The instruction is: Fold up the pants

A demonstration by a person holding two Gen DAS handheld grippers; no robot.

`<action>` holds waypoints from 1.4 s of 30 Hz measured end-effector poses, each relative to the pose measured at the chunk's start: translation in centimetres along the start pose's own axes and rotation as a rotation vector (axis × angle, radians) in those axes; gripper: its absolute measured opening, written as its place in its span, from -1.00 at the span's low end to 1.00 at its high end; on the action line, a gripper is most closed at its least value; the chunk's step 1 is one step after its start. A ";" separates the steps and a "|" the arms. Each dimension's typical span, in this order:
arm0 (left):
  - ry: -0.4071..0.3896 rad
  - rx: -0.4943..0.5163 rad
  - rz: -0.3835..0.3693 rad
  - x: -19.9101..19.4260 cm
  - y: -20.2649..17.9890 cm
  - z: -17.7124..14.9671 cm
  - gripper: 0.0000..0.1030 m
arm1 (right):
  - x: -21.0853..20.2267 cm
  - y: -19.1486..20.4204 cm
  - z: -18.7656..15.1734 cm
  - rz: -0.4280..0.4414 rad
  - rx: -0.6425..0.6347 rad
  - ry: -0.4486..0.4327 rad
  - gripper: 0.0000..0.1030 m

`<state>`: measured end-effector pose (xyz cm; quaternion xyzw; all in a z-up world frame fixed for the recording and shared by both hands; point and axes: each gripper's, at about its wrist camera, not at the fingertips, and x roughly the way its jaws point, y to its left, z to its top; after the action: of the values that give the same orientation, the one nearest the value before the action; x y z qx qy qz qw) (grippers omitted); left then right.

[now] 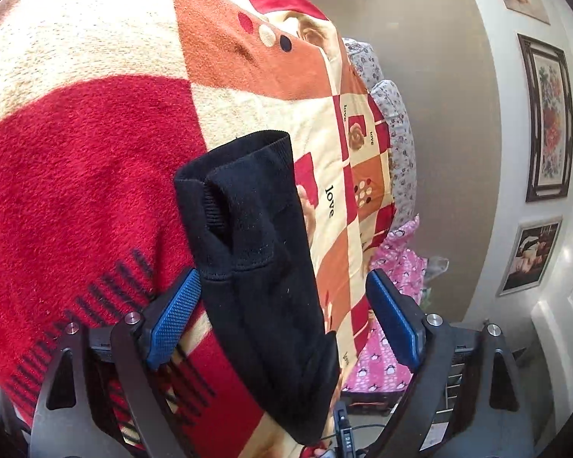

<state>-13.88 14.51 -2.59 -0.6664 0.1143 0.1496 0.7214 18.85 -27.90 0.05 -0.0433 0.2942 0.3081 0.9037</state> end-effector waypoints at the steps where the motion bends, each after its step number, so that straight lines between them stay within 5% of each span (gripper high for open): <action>1: -0.004 0.000 -0.006 0.0 0.0 0.1 0.71 | 0.0 0.0 0.0 0.001 0.001 0.000 0.51; 7: -0.013 0.062 -0.034 0.0 -0.7 -1.0 0.71 | 0.0 0.0 0.0 0.003 0.002 0.000 0.51; 11: 0.103 0.146 -0.035 1.7 -1.6 -2.4 0.71 | 0.0 0.0 0.0 0.002 0.001 0.003 0.51; 18: -0.051 0.003 -0.068 -0.3 0.5 1.2 0.71 | -0.1 -0.1 0.0 0.004 0.003 -0.002 0.51; 23: 0.058 0.172 -0.071 1.2 -1.3 -0.7 0.71 | 0.0 -0.1 0.0 0.003 0.003 0.005 0.51; 27: -0.019 0.043 -0.105 0.6 0.3 1.5 0.70 | 0.0 -0.1 0.1 0.004 0.004 0.003 0.51; 32: 0.089 0.208 -0.065 2.0 -1.8 -0.4 0.71 | 0.0 -0.1 0.1 0.001 0.004 0.007 0.51; 35: 0.000 0.094 -0.062 1.0 0.0 1.0 0.70 | 0.0 -0.1 0.1 0.002 0.004 0.006 0.51; 42: -0.100 0.227 0.109 0.9 -1.1 -0.9 0.58 | -0.1 -0.1 0.0 0.003 0.007 0.009 0.51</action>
<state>-12.65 13.59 -1.98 -0.5649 0.1302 0.2076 0.7879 18.89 -27.99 0.11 -0.0410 0.2995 0.3082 0.9020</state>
